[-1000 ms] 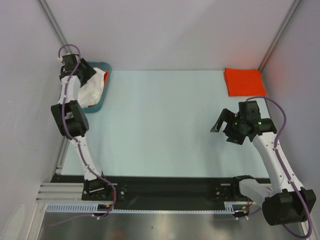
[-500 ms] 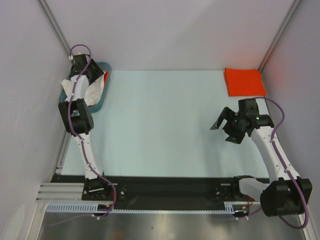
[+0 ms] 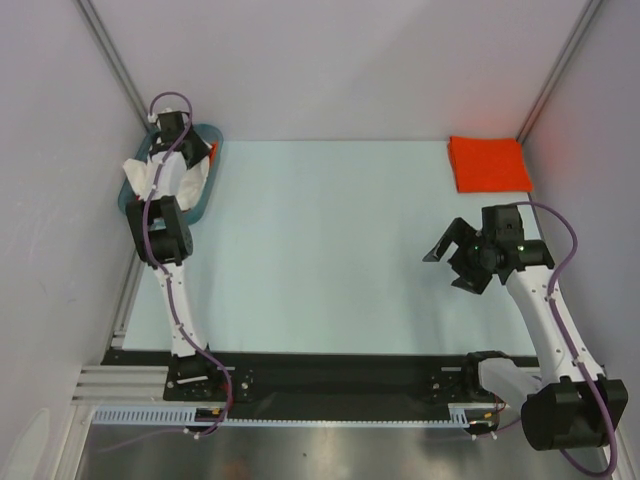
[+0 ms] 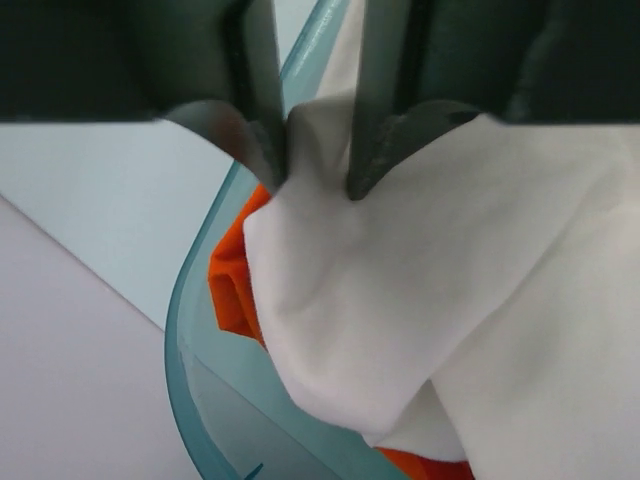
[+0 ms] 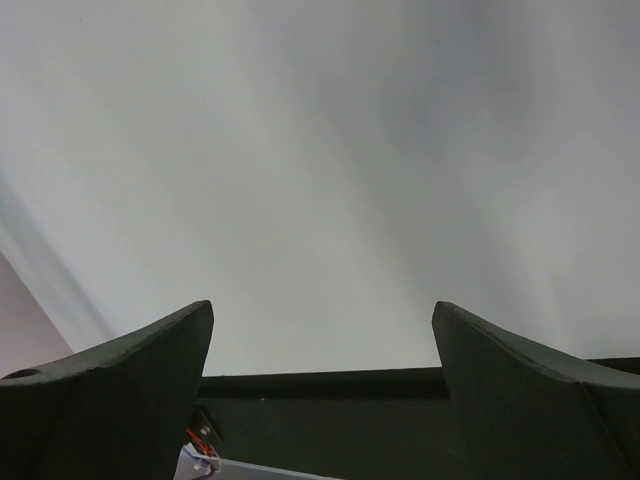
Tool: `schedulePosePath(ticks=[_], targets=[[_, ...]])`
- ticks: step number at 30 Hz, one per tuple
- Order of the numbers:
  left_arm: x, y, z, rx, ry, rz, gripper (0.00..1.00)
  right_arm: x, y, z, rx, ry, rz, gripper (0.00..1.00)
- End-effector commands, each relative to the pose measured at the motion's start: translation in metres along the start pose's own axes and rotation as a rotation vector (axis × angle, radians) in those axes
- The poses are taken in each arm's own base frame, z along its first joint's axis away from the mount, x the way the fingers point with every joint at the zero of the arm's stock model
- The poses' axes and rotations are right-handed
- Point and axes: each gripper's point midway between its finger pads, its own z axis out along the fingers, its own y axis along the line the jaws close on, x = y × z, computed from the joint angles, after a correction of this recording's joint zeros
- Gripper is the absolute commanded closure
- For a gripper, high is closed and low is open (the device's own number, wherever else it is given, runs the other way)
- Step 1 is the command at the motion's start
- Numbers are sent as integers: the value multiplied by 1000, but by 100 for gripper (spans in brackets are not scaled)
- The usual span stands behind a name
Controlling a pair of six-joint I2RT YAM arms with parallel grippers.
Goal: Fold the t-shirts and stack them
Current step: Grab the tshirt from the pile, then move the tshirt to the center of the board
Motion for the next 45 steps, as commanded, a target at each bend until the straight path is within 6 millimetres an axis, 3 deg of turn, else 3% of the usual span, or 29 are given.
schedulePosePath(ticks=[1, 3, 7, 11, 12, 18, 19, 21, 22, 23, 25, 26, 28, 30, 31, 32, 34, 35, 36, 37, 38, 39, 40, 41, 42, 44, 45], targets=[[-28, -18, -6, 45, -84, -14, 68, 0, -5, 2, 24, 6, 31, 0], [-42, -27, -18, 57, -120, -15, 72, -2, 1, 4, 10, 14, 33, 0], [-74, -50, -55, 61, -217, -11, 95, -6, 8, 9, -13, 26, 34, 0], [-103, -73, -97, 83, -309, -34, 100, -11, 13, 18, -13, 51, 15, 0], [-118, -80, -117, 98, -348, -48, 100, -15, 16, 18, -19, 51, 8, 0], [-154, -125, -192, 181, -476, -52, 100, -22, 29, 27, -29, 96, -30, 0], [-164, -138, -224, 218, -517, -46, 100, -25, 33, 28, -26, 93, -43, 0], [-178, -151, -268, 250, -575, -29, 100, -18, 32, 28, 14, 107, -81, 0], [-185, -164, -310, 290, -620, -27, 100, -25, 30, 26, 64, 71, -98, 0], [-192, -167, -336, 306, -660, -29, 100, -20, 27, 26, 98, 94, -124, 0], [-189, -193, -385, 374, -706, 5, 100, -18, 28, 23, 146, 91, -173, 0], [-192, -198, -425, 421, -746, -4, 100, -17, 28, 20, 165, 102, -180, 0], [-171, -211, -446, 474, -705, -4, 100, -14, 29, 16, 160, 137, -193, 0], [-145, -211, -466, 525, -651, -17, 100, -12, 34, 10, 131, 140, -249, 0], [-123, -220, -472, 575, -599, -14, 100, -12, 39, 7, 103, 134, -268, 0], [-95, -212, -469, 589, -532, -23, 99, -12, 42, 3, 78, 118, -288, 0], [-49, -220, -470, 660, -427, 11, 78, -11, 62, -13, -32, 65, -337, 0], [-32, -215, -469, 663, -395, 32, 61, -9, 69, -18, -78, 54, -357, 0], [-2, -197, -459, 630, -333, 43, 16, -6, 76, -27, -124, 35, -379, 0], [27, -192, -455, 650, -246, 68, 0, 4, 87, -30, -182, 59, -410, 0], [61, -175, -432, 601, -154, 91, 0, 11, 90, -31, -210, 80, -430, 0], [75, -159, -436, 576, -120, 104, 0, 22, 92, -28, -229, 123, -446, 0], [103, -142, -432, 534, -45, 139, 0, 34, 96, -25, -250, 154, -498, 0], [137, -120, -413, 487, 21, 190, 0, 41, 95, -20, -254, 174, -516, 1], [145, -111, -427, 525, 24, 204, 2, 47, 95, -16, -252, 190, -524, 2], [184, -87, -418, 514, 122, 265, 8, 61, 99, -2, -279, 228, -519, 4], [194, -83, -418, 529, 151, 285, 10, 73, 107, 0, -341, 274, -518, 5]])
